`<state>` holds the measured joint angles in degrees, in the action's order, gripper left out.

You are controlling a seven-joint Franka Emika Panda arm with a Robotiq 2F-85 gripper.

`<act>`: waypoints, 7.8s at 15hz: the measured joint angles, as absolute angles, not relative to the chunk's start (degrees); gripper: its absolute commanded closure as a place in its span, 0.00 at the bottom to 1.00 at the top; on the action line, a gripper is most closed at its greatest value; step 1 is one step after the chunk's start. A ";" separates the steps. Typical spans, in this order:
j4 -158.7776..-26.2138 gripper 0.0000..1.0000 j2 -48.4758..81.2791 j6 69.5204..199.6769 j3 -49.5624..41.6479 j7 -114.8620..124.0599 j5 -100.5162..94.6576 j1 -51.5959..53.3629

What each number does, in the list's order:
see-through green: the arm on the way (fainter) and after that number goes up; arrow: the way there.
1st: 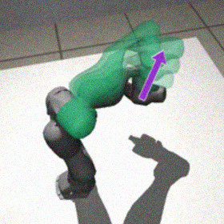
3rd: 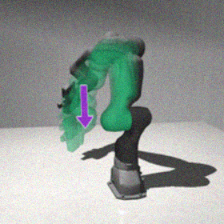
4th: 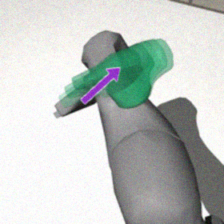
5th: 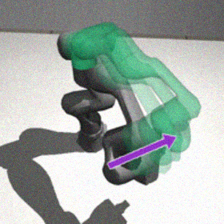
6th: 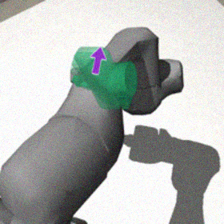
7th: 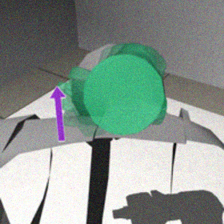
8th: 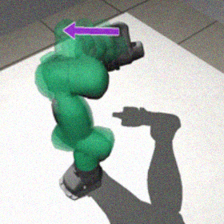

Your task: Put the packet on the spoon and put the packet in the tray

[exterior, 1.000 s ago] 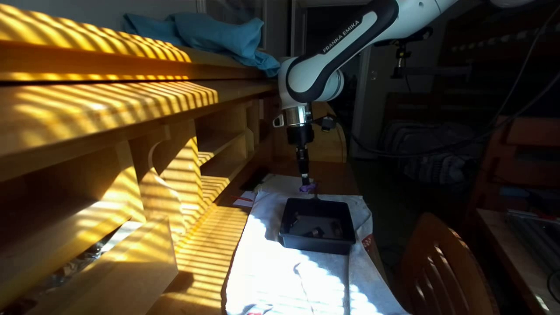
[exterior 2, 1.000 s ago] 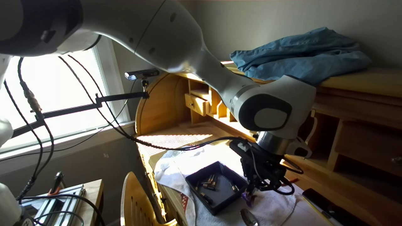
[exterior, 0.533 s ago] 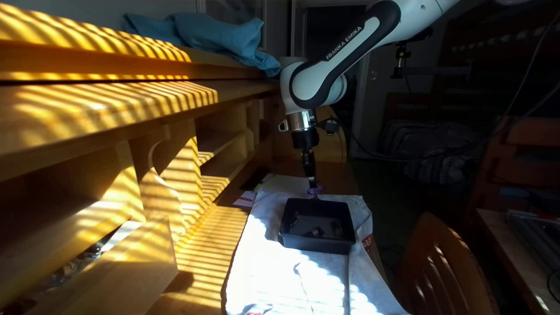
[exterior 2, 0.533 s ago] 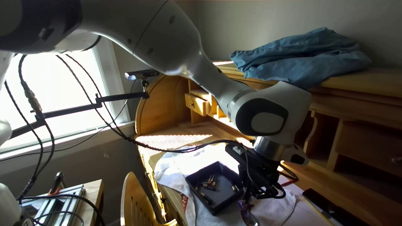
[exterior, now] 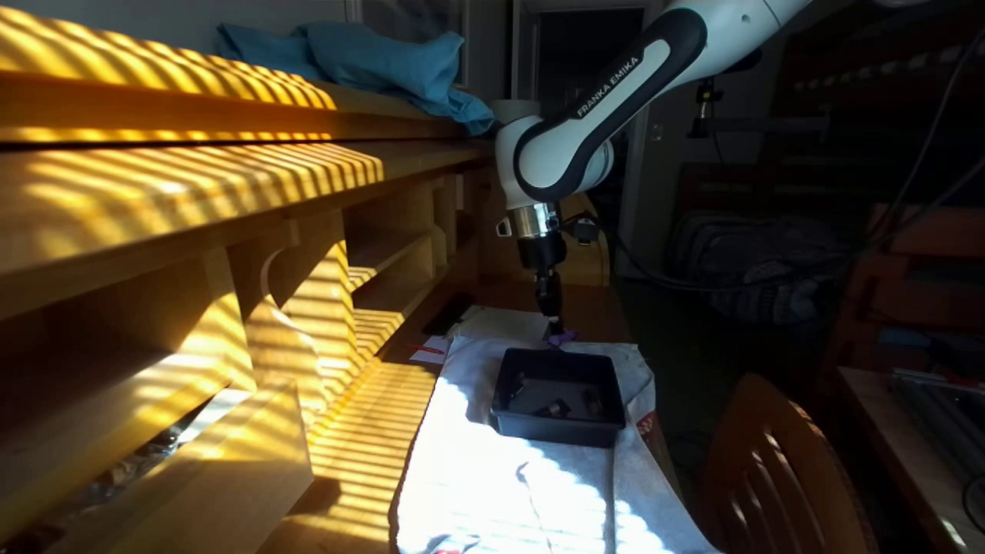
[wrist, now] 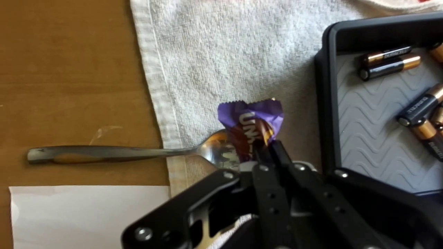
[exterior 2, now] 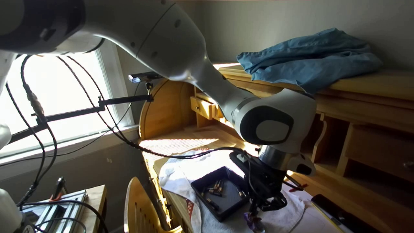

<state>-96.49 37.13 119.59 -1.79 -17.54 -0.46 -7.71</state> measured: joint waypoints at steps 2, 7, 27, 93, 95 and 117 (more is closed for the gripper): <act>-97.19 0.99 37.13 121.62 -2.19 -16.88 -0.74 -7.57; -98.48 0.99 37.12 125.26 -2.81 -15.71 -1.35 -7.31; -100.12 0.00 36.68 127.13 -5.77 -9.48 -1.39 -7.47; -91.54 1.00 47.10 133.48 -14.21 38.71 6.90 -6.96; -91.19 1.00 47.29 133.47 -14.35 38.75 6.86 -6.96; -91.11 0.00 46.97 133.61 -12.68 34.87 6.84 -6.38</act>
